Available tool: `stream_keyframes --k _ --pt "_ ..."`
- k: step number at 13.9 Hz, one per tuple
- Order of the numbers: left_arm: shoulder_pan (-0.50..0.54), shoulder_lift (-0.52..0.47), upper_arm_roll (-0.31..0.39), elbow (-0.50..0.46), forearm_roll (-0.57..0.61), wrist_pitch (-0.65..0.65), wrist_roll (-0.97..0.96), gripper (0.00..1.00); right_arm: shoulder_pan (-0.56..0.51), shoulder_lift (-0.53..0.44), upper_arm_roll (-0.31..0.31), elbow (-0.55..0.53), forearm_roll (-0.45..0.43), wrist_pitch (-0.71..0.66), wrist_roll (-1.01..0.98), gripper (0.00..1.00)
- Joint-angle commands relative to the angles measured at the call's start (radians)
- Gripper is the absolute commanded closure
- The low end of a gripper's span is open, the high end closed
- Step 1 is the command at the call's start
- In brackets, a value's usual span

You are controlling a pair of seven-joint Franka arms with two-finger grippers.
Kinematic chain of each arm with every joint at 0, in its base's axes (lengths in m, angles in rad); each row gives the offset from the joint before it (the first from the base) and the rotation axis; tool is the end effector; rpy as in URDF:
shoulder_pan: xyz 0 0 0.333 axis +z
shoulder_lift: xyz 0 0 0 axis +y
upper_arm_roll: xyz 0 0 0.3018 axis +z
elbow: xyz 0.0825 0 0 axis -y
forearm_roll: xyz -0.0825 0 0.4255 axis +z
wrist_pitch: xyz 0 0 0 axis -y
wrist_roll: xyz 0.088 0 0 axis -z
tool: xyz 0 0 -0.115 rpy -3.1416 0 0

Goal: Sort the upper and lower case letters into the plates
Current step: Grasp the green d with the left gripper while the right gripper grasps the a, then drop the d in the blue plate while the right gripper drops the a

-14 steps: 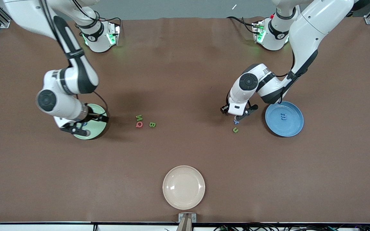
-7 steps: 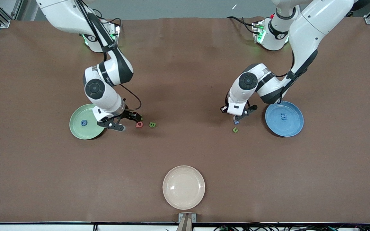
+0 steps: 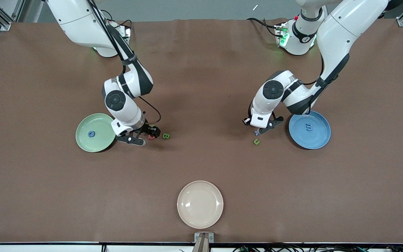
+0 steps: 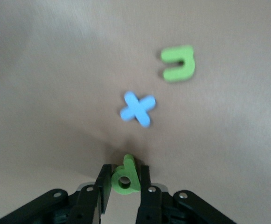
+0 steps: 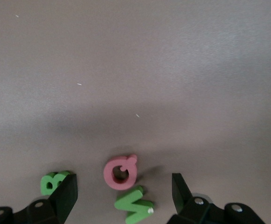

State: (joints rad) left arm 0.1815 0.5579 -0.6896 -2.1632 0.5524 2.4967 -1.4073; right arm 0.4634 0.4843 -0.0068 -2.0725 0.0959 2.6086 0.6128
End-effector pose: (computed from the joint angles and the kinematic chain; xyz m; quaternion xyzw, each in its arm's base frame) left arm 0.4840 -0.3012 0.1319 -0.9677 -0.2510 0.0217 0.0032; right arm 0.5492 0.2678 0.1421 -0.9924 0.1180 -0.0102 0.0337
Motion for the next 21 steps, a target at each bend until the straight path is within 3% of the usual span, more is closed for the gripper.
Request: stream_keyframes --k 1,7,9,13,14,17,21 --pt "0.051 -0.085 -0.008 -0.001 0.012 -0.064 0.126 0.94 0.027 0.039 -0.012 0.018 -0.002 0.028 0.035 0.15" --pt "0.206 -0.17 -0.011 -0.055 0.012 -0.067 0.444 0.94 0.026 0.059 -0.015 0.018 -0.002 0.047 0.035 0.35" --pt "0.255 -0.185 -0.011 -0.072 0.014 -0.067 0.534 0.94 0.026 0.065 -0.015 0.018 -0.002 0.051 0.035 0.46" --pt "0.34 -0.181 -0.011 -0.09 0.015 -0.065 0.747 0.93 0.015 0.066 -0.015 0.018 -0.001 0.047 0.035 0.91" --pt "0.358 -0.174 -0.011 -0.09 0.015 -0.055 0.801 0.93 0.011 0.063 -0.016 0.018 -0.002 0.036 0.03 0.97" --pt "0.381 -0.147 -0.01 -0.096 0.017 -0.042 0.905 0.93 -0.021 0.022 -0.019 0.023 -0.011 -0.023 0.01 0.99" --pt "0.404 -0.124 -0.008 -0.104 0.021 -0.019 0.956 0.93 -0.153 -0.087 -0.019 0.063 -0.013 -0.289 -0.206 0.99"
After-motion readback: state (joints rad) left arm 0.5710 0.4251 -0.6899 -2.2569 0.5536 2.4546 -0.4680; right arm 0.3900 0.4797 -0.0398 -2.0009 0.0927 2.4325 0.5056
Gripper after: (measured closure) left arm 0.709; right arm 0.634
